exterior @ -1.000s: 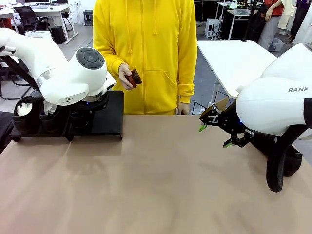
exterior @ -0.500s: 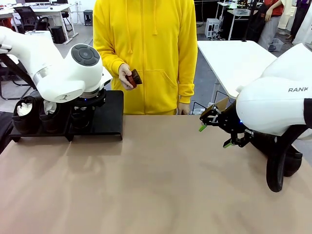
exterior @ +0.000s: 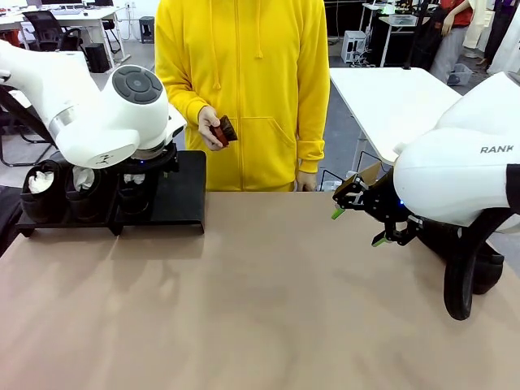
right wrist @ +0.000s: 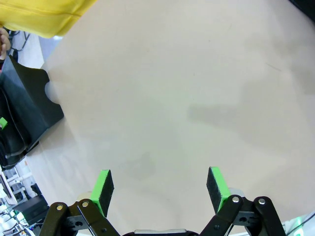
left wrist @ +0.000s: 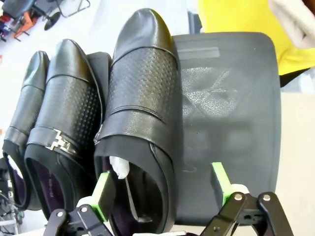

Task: Organize the shoes by placing them on the stand.
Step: Place the Shoe from the middle of the table onto the Shoes Stand, then pick up one Shoe and place it in the middle of the table.

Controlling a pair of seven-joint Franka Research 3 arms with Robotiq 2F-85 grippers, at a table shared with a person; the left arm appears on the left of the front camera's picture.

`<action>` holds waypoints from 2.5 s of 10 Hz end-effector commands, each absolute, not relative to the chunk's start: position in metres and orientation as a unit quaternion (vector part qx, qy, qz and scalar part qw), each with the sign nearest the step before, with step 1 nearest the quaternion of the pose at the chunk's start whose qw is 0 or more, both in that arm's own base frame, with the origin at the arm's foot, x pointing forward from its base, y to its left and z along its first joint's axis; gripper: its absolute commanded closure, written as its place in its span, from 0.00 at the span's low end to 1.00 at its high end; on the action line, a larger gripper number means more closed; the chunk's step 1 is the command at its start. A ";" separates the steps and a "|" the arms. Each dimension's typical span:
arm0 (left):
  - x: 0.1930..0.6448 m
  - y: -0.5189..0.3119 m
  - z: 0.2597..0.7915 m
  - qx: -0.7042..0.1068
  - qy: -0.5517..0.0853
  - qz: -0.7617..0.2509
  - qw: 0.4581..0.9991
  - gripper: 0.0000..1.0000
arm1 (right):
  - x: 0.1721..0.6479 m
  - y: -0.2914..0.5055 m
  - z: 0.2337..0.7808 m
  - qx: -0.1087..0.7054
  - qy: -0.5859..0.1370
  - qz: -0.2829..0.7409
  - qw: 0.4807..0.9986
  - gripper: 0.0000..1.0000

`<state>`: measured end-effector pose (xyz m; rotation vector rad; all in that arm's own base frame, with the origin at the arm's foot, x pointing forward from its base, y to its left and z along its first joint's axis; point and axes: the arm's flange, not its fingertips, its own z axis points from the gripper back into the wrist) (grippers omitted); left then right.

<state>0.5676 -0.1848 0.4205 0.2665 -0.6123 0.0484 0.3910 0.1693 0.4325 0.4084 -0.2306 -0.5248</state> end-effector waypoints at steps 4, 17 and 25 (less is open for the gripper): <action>0.573 -0.183 0.419 0.136 -0.303 0.020 0.943 0.00 | 0.393 0.166 0.433 0.208 -0.110 -0.247 0.940 0.00; 0.437 -0.250 0.537 -0.106 -0.126 -0.034 0.986 0.00 | 0.456 0.047 0.437 0.109 -0.046 -0.002 0.993 0.00; 0.424 -0.259 0.528 -0.135 -0.107 -0.050 0.984 0.00 | 0.463 0.026 0.419 0.056 -0.023 0.048 0.997 0.00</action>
